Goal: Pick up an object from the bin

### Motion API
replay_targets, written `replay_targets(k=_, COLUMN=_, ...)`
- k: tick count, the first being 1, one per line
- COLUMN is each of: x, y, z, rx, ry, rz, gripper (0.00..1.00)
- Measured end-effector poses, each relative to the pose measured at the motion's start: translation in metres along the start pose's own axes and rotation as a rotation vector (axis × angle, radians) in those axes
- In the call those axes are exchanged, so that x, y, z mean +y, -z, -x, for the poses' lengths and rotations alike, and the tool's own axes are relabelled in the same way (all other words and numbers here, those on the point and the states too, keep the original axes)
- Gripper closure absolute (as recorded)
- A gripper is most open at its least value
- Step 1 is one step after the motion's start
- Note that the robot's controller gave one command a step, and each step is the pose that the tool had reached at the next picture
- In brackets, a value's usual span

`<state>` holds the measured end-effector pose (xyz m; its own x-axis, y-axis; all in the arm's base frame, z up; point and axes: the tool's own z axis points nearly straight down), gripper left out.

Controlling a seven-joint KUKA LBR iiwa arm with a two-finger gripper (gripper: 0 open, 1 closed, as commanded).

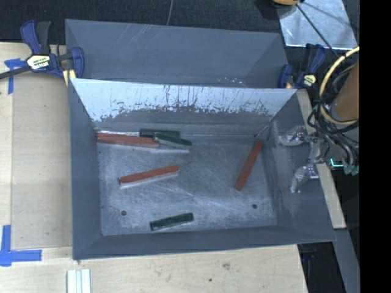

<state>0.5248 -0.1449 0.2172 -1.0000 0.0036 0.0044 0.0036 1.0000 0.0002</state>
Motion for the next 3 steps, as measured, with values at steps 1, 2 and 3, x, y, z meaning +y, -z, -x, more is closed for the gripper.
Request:
replay_targets(k=1, x=0.001, y=0.004, z=0.002, rx=-0.008, ry=0.003, rz=-0.002, gripper=0.0)
replay_targets(k=2, x=0.007, y=-0.047, z=0.031, rx=-0.01, ry=0.139, rz=-0.002, gripper=0.0)
replay_targets(k=3, x=0.014, y=-0.059, z=0.061, rx=-0.008, ry=0.463, rz=-0.003, gripper=0.0)
